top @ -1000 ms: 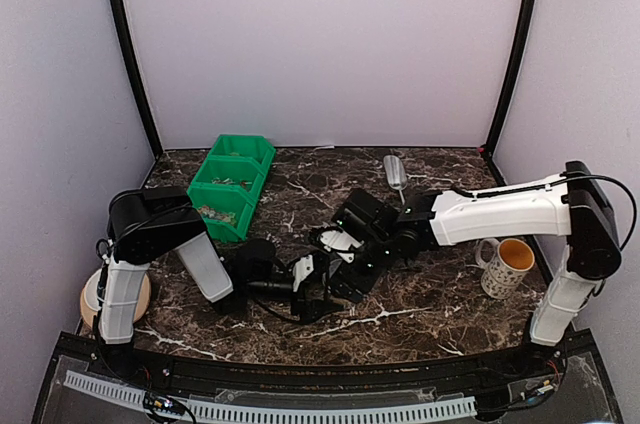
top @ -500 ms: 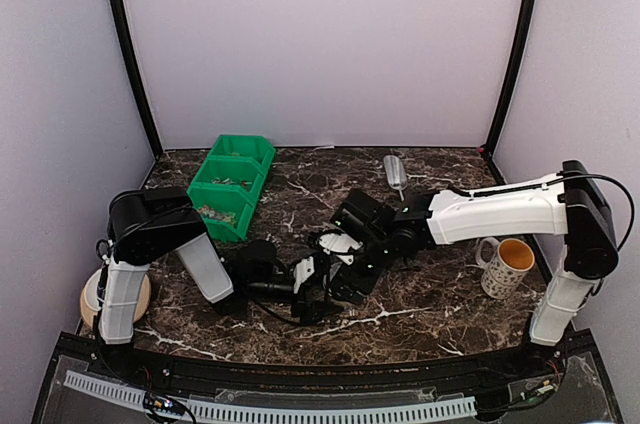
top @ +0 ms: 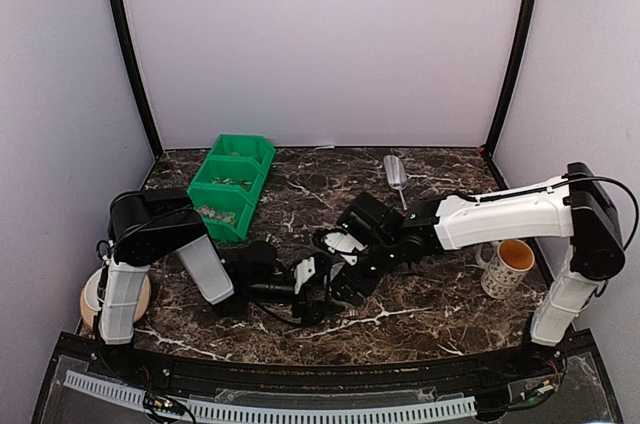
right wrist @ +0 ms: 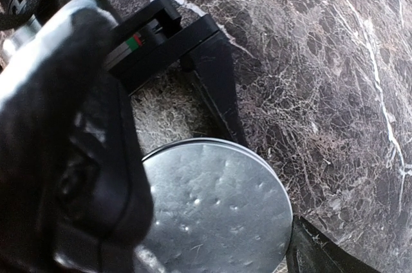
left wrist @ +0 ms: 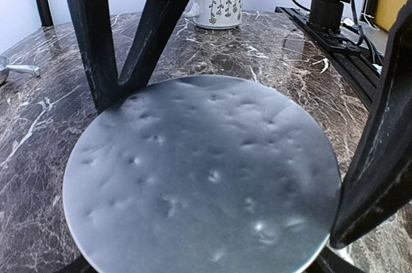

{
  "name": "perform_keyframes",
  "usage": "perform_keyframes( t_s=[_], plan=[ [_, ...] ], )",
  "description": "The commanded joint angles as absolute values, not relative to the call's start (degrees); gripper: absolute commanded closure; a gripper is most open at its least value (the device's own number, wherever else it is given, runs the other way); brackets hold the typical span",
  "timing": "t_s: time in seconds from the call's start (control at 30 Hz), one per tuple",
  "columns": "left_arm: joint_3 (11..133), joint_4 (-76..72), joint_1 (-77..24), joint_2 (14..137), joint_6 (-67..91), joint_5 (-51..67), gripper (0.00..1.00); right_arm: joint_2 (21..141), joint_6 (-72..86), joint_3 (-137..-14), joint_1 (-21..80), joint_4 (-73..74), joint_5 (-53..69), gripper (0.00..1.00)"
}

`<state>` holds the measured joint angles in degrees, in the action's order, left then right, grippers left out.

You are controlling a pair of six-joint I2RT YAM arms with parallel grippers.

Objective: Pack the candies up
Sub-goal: Place the box lid on the packing box.

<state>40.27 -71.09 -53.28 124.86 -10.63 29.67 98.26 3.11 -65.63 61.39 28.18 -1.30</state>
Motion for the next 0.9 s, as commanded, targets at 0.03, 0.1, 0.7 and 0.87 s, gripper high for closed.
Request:
perform_keyframes(
  t_s=[0.03, 0.1, 0.7, 0.87],
  plan=[
    [38.1, -61.6, -54.2, 128.8, -10.5, 22.4, 0.21, 97.5, 8.4, -63.2, 61.1, 26.2, -4.1, 0.12],
    [38.1, -61.7, -54.2, 128.8, -10.1, 21.1, 0.21, 97.1, 9.9, -62.4, 61.0, 25.2, -5.5, 0.12],
    [38.5, -61.3, -54.2, 129.0, -7.8, 14.0, 0.21, 97.6, 19.0, -58.2, 61.9, 17.5, -13.6, 0.11],
    [38.8, -61.0, -54.2, 129.1, -7.5, 13.1, 0.21, 96.9, 20.2, -58.5, 62.1, 17.9, -14.7, 0.10]
  ],
)
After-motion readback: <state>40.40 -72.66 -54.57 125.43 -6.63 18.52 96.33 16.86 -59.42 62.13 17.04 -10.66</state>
